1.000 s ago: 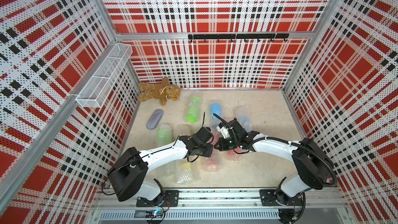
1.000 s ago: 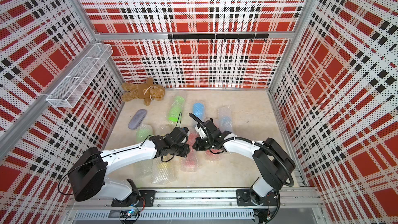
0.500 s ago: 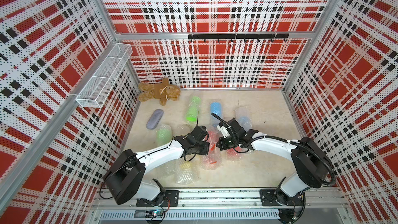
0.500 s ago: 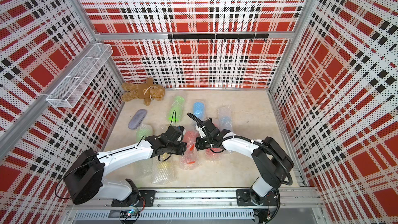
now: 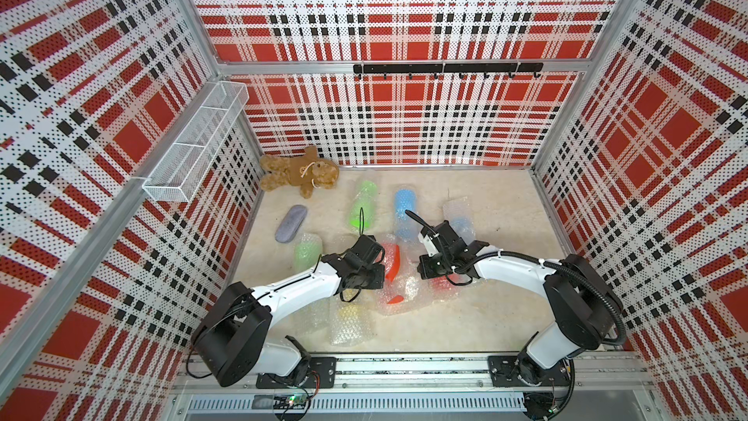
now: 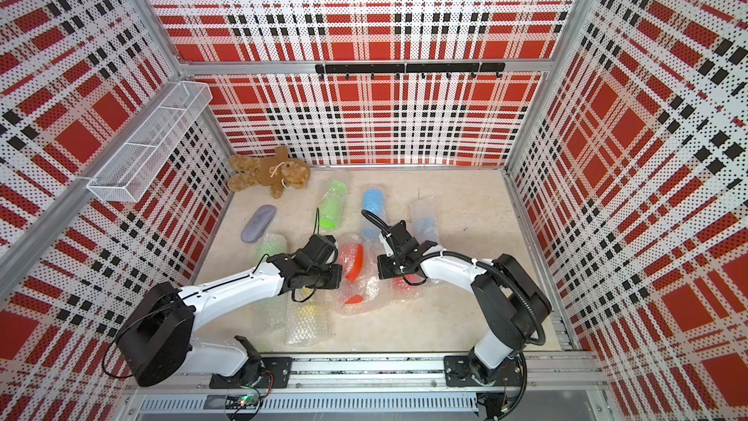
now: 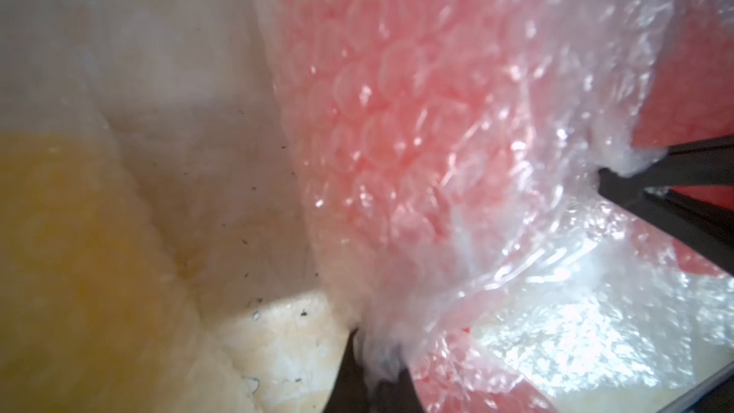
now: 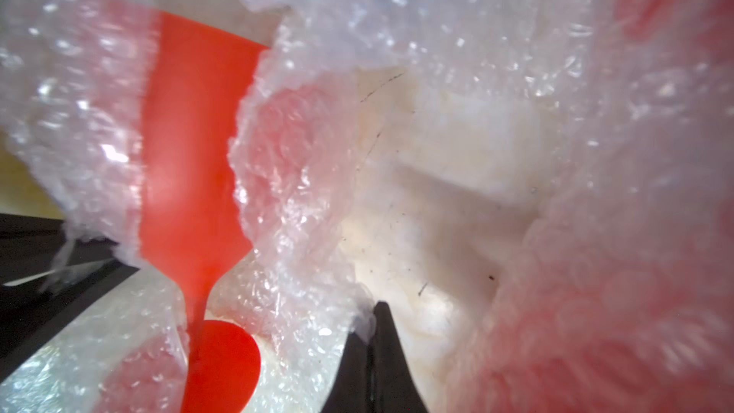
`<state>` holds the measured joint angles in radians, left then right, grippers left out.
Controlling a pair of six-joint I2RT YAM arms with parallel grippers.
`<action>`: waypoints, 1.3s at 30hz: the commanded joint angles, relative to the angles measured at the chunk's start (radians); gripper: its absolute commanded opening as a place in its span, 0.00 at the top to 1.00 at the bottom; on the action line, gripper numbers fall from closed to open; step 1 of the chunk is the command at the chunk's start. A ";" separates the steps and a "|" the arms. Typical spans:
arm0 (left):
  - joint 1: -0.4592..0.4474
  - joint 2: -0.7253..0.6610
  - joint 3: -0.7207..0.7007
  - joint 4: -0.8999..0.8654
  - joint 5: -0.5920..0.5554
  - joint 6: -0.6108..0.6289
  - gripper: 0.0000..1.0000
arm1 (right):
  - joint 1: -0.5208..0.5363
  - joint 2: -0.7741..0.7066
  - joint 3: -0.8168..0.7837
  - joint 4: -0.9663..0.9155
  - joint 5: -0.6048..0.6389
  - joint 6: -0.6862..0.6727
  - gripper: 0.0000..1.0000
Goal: Unpack wine glasses from bubble wrap
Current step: Unwrap the bubble wrap at the center of the board.
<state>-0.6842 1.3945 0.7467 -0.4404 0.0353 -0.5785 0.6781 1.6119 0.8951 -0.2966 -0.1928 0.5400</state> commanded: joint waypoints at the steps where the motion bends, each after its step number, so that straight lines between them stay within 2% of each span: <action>1: 0.008 0.008 -0.010 -0.044 -0.033 -0.007 1.00 | -0.015 -0.005 -0.032 -0.028 0.043 -0.018 1.00; 6: 0.032 0.012 -0.003 -0.043 -0.018 -0.001 1.00 | -0.015 -0.027 -0.038 0.000 -0.018 -0.015 1.00; 10: 0.083 -0.045 0.000 -0.042 0.003 -0.003 0.64 | -0.015 -0.083 -0.026 -0.025 -0.028 -0.005 1.00; 13: 0.147 -0.107 -0.003 -0.043 0.044 -0.003 0.49 | -0.015 -0.121 -0.015 -0.054 -0.034 0.002 1.00; 16: 0.201 -0.155 0.005 -0.047 0.066 0.003 0.42 | -0.015 -0.152 -0.012 -0.075 -0.040 0.006 1.00; 21: 0.247 -0.202 0.043 -0.098 0.034 0.032 0.41 | -0.015 -0.193 -0.006 -0.097 -0.052 0.051 1.00; 24: 0.237 -0.216 0.072 -0.107 0.025 0.040 0.41 | -0.015 -0.199 -0.011 -0.094 -0.072 0.069 1.00; 28: 0.122 -0.201 0.103 -0.078 0.029 -0.004 0.46 | -0.015 -0.192 -0.053 -0.048 -0.091 0.110 1.00; 32: 0.003 -0.132 0.078 -0.006 0.039 -0.075 0.51 | -0.015 -0.168 -0.077 -0.024 -0.054 0.143 1.00; 35: -0.032 -0.078 0.034 0.025 0.025 -0.086 0.56 | -0.015 -0.152 -0.082 -0.049 0.020 0.160 1.00; 39: -0.031 -0.046 -0.010 0.024 -0.023 -0.074 0.60 | -0.015 -0.141 -0.092 -0.075 0.118 0.174 1.00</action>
<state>-0.7151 1.3407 0.7673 -0.4335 0.0589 -0.6456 0.6670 1.4616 0.8158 -0.3538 -0.1719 0.6834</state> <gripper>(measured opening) 0.401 0.044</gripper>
